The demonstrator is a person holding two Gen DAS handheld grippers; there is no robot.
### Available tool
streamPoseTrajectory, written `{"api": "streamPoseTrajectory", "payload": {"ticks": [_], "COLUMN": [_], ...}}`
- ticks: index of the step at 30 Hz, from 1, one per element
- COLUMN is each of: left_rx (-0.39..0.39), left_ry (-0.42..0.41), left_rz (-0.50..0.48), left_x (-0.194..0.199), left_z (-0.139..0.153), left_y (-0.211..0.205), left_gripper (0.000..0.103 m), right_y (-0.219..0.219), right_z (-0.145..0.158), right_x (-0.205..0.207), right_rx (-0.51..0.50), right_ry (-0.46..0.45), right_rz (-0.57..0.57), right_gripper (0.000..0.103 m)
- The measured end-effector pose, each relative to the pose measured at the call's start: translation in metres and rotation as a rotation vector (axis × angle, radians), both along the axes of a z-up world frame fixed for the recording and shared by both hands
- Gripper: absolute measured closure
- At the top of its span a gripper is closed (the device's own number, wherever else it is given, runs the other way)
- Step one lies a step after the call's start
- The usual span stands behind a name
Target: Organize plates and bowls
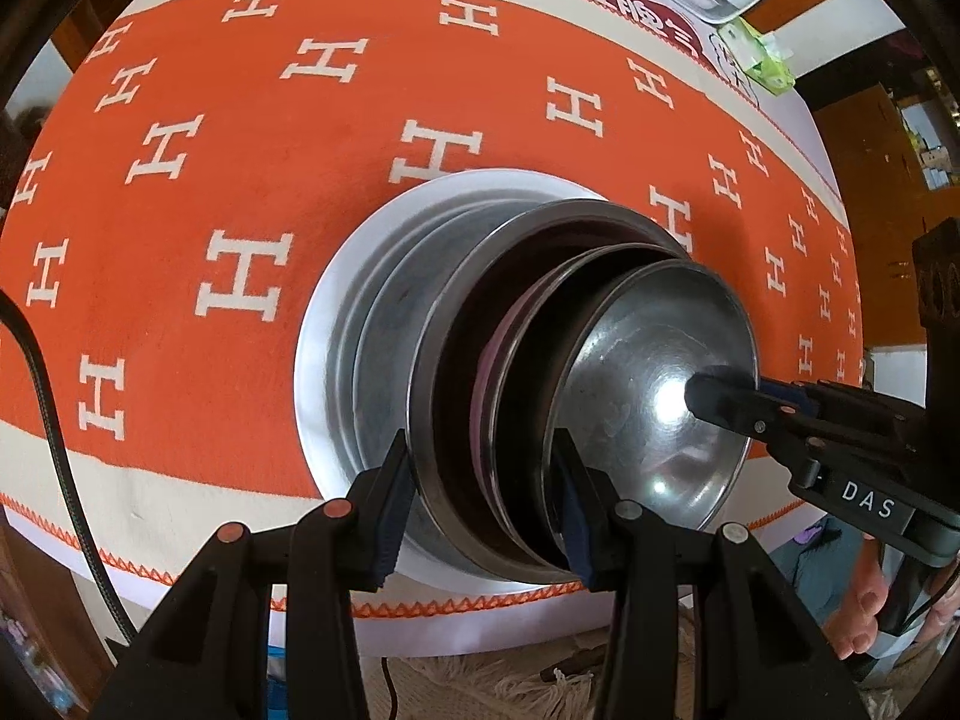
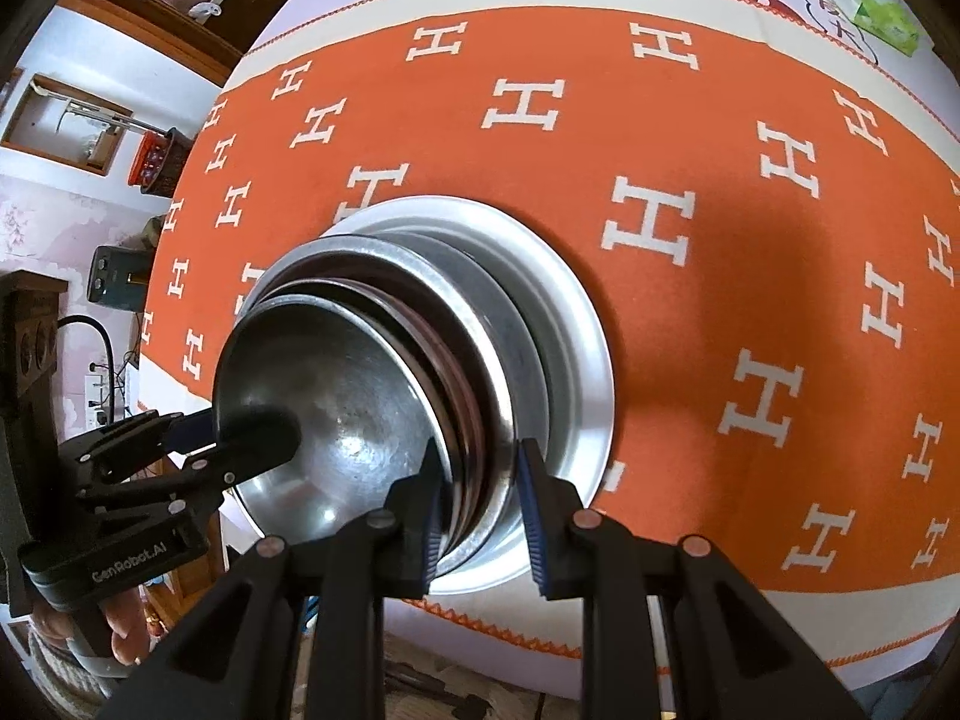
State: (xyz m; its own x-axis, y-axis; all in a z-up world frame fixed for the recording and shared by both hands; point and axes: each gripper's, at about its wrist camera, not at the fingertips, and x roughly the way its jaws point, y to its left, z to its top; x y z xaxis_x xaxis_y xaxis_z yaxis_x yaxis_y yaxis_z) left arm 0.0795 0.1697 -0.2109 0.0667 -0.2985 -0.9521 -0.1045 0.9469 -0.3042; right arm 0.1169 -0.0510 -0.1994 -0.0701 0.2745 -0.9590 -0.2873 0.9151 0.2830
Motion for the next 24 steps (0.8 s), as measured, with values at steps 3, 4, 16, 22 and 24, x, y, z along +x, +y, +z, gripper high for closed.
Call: {"api": "streamPoseTrajectory", "payload": {"ticks": [3,4,16,22,24], "left_rx": [-0.008,-0.012,0.041,0.076,0.08], "left_ry": [0.007,0.008,-0.082,-0.146,-0.153], "left_rz": [-0.007,-0.008,-0.044,-0.075,-0.083], "left_x": [-0.002,-0.002,-0.008,-0.013,-0.015], "left_z": [-0.002,-0.002,0.018,0.036,0.038], "left_y": [0.0,0.0,0.0,-0.006,-0.007], "left_gripper": [0.061,0.061,0.037,0.033,0.032], "right_y": [0.001,0.002,0.007,0.007,0.006], "right_z": [-0.001,-0.001,0.004,0.012,0.015], "right_x": [0.0,0.0,-0.007,-0.017,-0.02], "right_rx": [-0.004,-0.004,-0.008,0.005,0.013], "right_ry": [0.0,0.0,-0.046,-0.084,-0.093], "right_rz": [-0.007,-0.009,-0.029,-0.032,-0.037], "right_gripper": [0.079,0.079,0.072,0.064,0.064]}}
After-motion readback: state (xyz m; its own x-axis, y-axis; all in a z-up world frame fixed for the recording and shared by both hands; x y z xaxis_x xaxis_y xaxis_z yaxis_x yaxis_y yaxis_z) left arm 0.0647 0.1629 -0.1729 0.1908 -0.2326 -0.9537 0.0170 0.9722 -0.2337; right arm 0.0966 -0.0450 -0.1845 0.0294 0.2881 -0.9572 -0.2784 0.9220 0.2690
